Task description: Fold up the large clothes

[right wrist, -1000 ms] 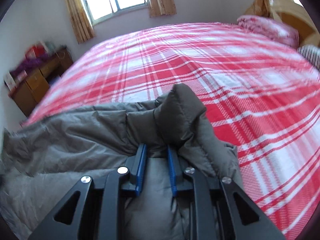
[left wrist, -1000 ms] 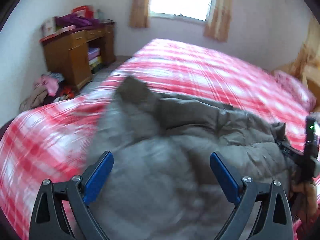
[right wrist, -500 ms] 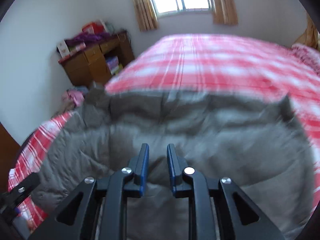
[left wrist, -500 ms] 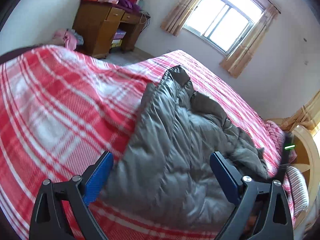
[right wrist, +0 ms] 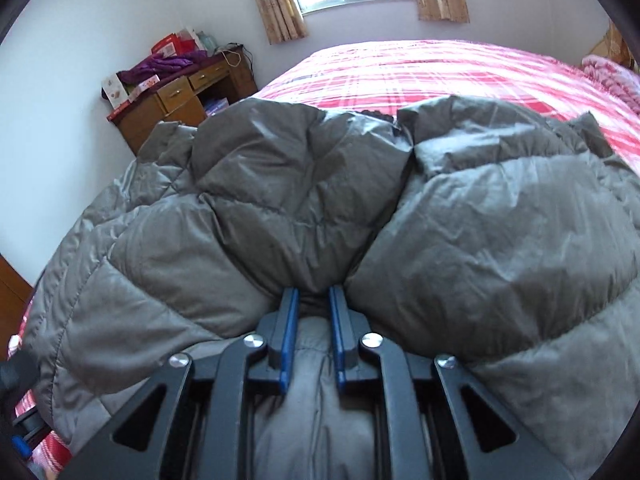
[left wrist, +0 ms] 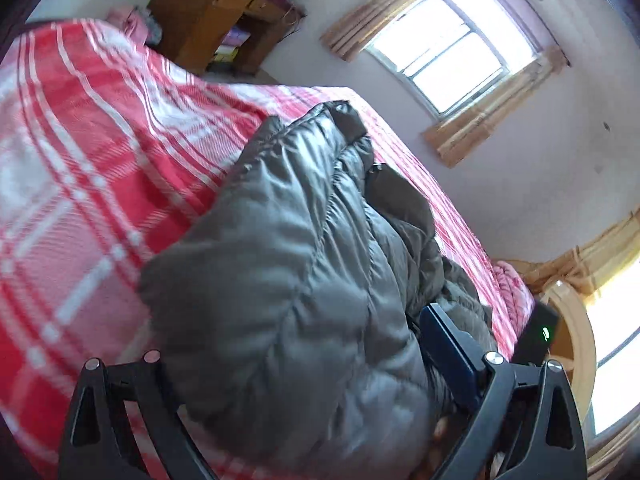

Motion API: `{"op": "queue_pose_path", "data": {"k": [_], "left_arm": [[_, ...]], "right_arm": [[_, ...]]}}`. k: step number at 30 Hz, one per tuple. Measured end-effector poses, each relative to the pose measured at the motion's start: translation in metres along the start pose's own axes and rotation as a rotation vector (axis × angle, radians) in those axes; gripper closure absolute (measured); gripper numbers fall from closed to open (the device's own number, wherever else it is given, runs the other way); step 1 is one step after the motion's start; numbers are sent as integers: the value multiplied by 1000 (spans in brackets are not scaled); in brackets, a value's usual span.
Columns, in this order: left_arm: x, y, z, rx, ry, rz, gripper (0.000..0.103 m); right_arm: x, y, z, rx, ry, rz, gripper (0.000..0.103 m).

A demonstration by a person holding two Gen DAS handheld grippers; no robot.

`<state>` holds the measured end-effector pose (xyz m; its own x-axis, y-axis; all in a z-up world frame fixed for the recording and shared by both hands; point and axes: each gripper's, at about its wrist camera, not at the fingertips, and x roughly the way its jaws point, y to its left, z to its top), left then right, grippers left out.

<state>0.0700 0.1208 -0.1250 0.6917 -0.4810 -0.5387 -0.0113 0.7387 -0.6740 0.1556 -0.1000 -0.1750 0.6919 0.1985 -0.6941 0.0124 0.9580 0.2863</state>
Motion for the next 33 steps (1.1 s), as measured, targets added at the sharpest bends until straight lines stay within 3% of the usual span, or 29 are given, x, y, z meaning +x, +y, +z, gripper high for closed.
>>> {"op": "queue_pose_path", "data": {"k": [4, 5, 6, 7, 8, 11, 14, 18, 23, 25, 29, 31, 33], "left_arm": [[6, -6, 5, -16, -62, -130, 6], [7, -10, 6, 7, -68, -148, 13], [8, -16, 8, 39, -68, -172, 24], [9, -21, 10, 65, -61, -180, 57], [9, -24, 12, 76, -53, -193, 68], [3, -35, 20, 116, -29, -282, 80], [-10, -52, 25, 206, -12, -339, 82], [-35, -68, 33, 326, -14, -390, 82], [-64, -86, 30, 536, -16, -307, 82], [-71, -84, 32, 568, -26, -293, 82], [-82, -94, 30, 609, -45, -340, 82], [-76, -108, 20, 661, -30, -348, 82], [-65, -122, 5, 729, 3, -351, 82]], "right_arm": [[-1, -11, -1, 32, 2, 38, 87], [-1, -12, -2, 38, 3, 47, 87], [-1, -15, -2, 47, 5, 57, 87], [-1, -16, -2, 55, 7, 65, 87], [-1, -17, -2, 61, 10, 72, 87], [-2, -19, -1, 91, 26, 84, 87], [-4, -16, -3, 145, 49, 107, 87], [-10, -3, -19, 292, 83, 221, 87], [-2, 52, -46, 370, 171, 477, 87], [5, 71, -50, 369, 221, 563, 88], [-11, 74, -35, 269, 260, 581, 87], [-31, 59, -28, 259, 232, 605, 87], [-64, 34, -19, 238, 164, 562, 86]]}}
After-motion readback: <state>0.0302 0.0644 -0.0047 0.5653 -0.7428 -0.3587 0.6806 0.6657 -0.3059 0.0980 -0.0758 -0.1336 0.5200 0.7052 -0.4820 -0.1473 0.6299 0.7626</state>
